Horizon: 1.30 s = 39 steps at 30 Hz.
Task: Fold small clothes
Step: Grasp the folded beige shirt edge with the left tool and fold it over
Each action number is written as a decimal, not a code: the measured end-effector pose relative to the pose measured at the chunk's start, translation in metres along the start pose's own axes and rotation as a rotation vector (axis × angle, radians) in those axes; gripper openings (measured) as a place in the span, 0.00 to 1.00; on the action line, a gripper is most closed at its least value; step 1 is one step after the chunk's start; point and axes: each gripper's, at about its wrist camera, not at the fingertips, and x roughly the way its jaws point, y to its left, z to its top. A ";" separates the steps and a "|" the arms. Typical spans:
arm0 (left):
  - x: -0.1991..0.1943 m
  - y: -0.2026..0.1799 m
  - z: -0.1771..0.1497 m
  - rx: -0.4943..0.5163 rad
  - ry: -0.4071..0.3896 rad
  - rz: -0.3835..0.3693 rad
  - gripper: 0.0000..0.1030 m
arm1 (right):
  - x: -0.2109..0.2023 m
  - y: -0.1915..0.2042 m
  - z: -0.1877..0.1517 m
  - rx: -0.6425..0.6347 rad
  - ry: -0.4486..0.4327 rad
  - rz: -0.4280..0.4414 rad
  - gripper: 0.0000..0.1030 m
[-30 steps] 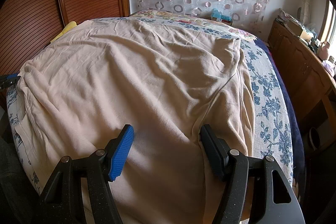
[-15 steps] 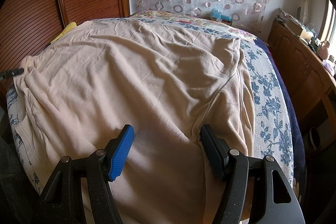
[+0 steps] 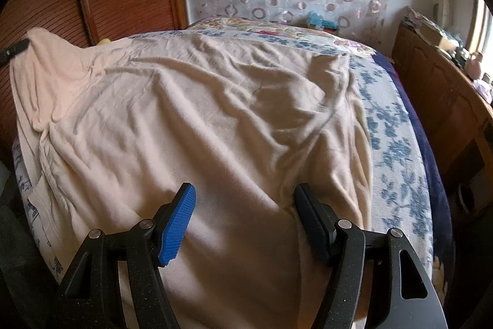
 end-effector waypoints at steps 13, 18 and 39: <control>0.047 -0.107 0.055 0.182 0.035 -0.250 0.04 | -0.082 -0.025 -0.001 0.087 -0.180 -0.039 0.67; 0.054 -0.134 0.061 0.221 0.059 -0.300 0.04 | -0.095 -0.028 -0.006 0.084 -0.213 -0.055 0.67; 0.064 -0.057 -0.001 0.061 0.089 -0.115 0.75 | -0.038 -0.005 0.002 0.055 -0.115 0.069 0.67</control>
